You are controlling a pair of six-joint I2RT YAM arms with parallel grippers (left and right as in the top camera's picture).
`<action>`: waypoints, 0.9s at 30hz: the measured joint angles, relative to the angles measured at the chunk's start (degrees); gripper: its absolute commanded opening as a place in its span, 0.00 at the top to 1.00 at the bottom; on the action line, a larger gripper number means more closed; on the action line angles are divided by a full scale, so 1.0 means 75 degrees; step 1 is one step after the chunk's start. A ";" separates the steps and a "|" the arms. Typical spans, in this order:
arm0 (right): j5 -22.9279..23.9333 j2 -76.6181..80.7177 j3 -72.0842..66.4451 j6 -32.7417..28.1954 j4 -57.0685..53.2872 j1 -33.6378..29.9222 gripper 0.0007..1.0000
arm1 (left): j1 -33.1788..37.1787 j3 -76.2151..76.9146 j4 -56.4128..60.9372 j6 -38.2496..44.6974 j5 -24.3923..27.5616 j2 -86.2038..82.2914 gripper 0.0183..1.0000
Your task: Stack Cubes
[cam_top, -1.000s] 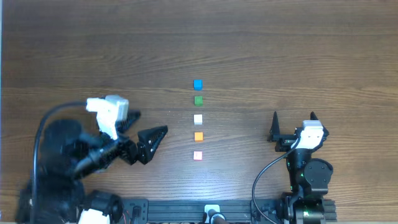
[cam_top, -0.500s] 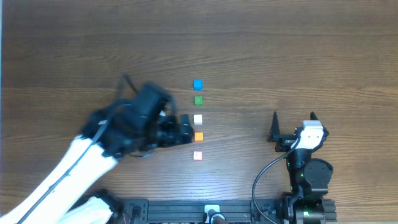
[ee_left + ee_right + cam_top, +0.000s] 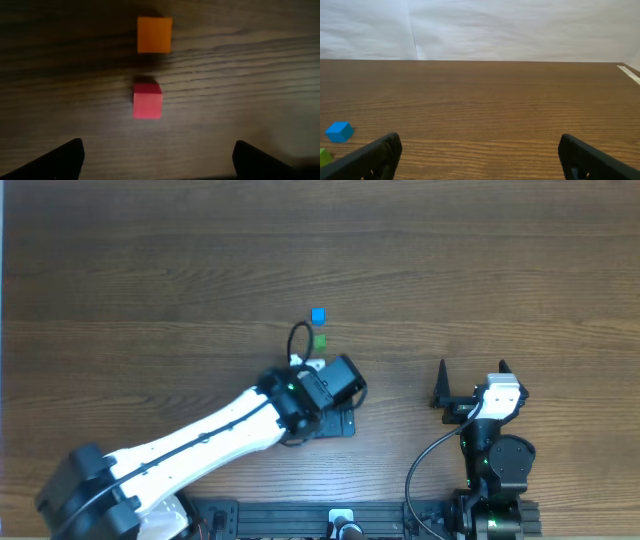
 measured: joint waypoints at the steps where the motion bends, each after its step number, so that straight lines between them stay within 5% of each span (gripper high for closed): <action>1: 0.0000 0.0000 0.0000 0.0003 0.0000 0.0000 0.01 | -0.0047 -0.0117 0.0181 -0.0052 -0.0020 0.0064 0.06; 27: 0.0000 0.0000 0.0000 0.0000 0.0000 0.0000 0.01 | -0.0230 -0.1005 0.1545 -0.0280 -0.0204 0.0994 0.25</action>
